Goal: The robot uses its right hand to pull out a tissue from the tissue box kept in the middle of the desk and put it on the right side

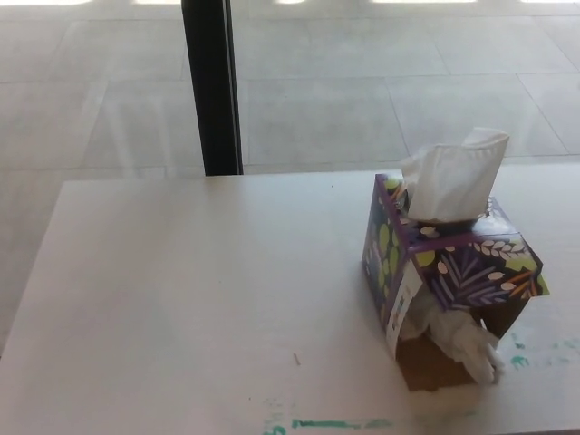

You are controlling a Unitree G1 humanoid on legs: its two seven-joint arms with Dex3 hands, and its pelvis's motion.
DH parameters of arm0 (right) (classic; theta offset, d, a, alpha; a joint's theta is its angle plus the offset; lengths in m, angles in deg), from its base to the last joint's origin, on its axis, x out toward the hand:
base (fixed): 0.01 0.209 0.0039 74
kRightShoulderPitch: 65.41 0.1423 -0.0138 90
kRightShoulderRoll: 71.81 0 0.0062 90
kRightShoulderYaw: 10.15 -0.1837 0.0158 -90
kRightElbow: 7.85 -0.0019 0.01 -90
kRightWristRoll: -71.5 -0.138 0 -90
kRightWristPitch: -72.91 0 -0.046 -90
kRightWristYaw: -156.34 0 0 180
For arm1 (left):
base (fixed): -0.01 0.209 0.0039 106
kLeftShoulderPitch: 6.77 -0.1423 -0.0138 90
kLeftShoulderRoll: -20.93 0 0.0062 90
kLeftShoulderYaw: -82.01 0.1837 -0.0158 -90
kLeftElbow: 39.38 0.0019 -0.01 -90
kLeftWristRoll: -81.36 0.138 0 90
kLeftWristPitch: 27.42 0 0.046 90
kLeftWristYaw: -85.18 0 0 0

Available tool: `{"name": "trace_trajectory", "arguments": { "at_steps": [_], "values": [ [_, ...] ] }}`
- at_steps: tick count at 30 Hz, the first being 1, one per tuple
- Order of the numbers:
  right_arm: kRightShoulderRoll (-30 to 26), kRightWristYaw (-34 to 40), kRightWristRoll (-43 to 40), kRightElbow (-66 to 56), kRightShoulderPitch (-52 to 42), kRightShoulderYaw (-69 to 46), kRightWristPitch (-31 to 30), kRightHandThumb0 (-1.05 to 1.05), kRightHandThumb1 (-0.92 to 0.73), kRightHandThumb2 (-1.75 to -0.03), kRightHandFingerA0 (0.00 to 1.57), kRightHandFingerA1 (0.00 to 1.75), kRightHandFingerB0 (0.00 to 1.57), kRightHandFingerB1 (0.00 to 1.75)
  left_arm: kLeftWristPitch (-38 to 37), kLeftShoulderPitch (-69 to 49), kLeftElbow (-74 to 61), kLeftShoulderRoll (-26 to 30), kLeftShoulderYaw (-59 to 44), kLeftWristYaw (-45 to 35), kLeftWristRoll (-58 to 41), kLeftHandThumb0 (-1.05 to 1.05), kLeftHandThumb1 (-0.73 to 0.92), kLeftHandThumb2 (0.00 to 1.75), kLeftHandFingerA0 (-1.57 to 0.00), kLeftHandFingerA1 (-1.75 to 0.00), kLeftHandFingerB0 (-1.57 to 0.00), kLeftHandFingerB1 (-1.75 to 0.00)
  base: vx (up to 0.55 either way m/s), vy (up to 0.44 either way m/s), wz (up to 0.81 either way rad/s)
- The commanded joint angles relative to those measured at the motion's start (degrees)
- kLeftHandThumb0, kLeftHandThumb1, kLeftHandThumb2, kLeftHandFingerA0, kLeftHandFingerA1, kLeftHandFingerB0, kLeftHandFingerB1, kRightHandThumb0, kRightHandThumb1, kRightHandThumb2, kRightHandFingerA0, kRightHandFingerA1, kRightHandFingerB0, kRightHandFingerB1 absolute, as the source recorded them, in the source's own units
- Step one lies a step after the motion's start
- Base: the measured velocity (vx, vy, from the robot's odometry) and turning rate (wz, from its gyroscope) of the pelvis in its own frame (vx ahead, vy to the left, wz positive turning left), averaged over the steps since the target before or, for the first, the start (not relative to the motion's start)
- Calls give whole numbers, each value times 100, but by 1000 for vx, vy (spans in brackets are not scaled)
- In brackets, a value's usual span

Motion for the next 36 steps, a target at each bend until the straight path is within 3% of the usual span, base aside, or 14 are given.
{"name": "trace_trajectory", "arguments": {
  "at_steps": [1, 5, 7, 9, 10, 15, 18, 24, 27, 28, 31, 32, 33, 36],
  "values": [
    [-148, -163, -38, -411, -1067, 38, 96, -24, -76, -65, 90, 141, 87, 76, -74, -32, -13, 63, -62, -53, -125, -83, 73, 118, -84, -112, -69, -106, 0, 0, 0],
    [92, 639, 367, -347, -1718, 314, 48, -21, -65, -59, 74, 162, 73, 138, -109, -32, -16, 22, -130, -42, -184, -89, 92, 69, -73, -129, -60, -123, 0, 0, 0],
    [162, 631, 477, -350, -1928, 434, -98, -34, -76, -64, 74, 166, 70, 122, -114, -33, -2, 27, -161, -62, -198, -86, 71, 119, -82, -114, -69, -108, 0, 0, 0],
    [214, 695, 575, -459, -2147, 523, -211, -39, -54, -92, 108, 134, 76, 112, -125, -46, -26, 37, -182, -77, -191, -85, 69, 118, -81, -113, -69, -108, 0, 0, 0],
    [217, 416, 409, -516, -2216, 498, -64, -25, -73, -64, 79, 155, 69, 135, -111, -39, -44, 33, -193, -91, -200, -92, 92, 68, -72, -131, -59, -126, 0, 0, 0],
    [395, 38, 459, -587, -2345, 623, -219, -30, -76, -61, 71, 169, 65, 124, -135, -47, -102, 38, -191, -55, -194, -90, 92, 70, -74, -128, -59, -125, 0, 0, 0],
    [506, 59, 735, -567, -2538, 886, -388, -31, -72, -61, 76, 171, 73, 73, -89, -44, -107, 58, -189, -8, -190, -89, 92, 71, -68, -126, -59, -121, 0, 0, 0],
    [532, -1806, 1373, -749, -2281, 1455, -1346, -50, -53, -78, 48, 104, 20, 41, -142, -38, -77, 20, -295, -84, -317, -83, 73, 120, -85, -112, -70, -106, 0, 0, 0],
    [561, -2744, 1580, -352, -1868, 1803, -1297, -52, -41, -70, 0, 3, 0, 7, -153, -69, -43, 23, -329, -110, -348, -90, 92, 69, -77, -128, -61, -124, 0, 0, 0],
    [540, -2736, 1489, -266, -1850, 1770, -1245, -59, -34, -62, 0, 0, 0, 0, -164, -73, -40, 25, -321, -100, -336, -85, 73, 121, -84, -113, -72, -108, 0, 0, 0],
    [383, -2873, 1905, -413, -1776, 1994, -1365, -74, -36, -67, 0, 0, 0, 0, -167, -87, -72, 28, -310, -62, -317, -88, 92, 70, -78, -126, -61, -124, 0, 0, 0],
    [208, -2778, 1909, -423, -1707, 2030, -1083, -69, -34, -66, 0, 0, 0, 0, -219, -109, -91, 18, -310, -74, -317, -79, 71, 119, -85, -111, -71, -105, 0, 0, 0],
    [186, -2857, 1725, -518, -1758, 1884, -1203, -72, -35, -68, 0, 0, 0, 0, -170, -100, -88, 14, -319, -73, -332, -88, 92, 70, -78, -125, -61, -123, 0, 0, 0],
    [395, -2931, 514, -534, -1923, 1067, -1497, -68, -24, -65, 0, 0, 0, 13, -108, -79, -73, 16, -342, -85, -361, -84, 72, 118, -83, -112, -70, -106, 0, 0, 0]
  ]
}}
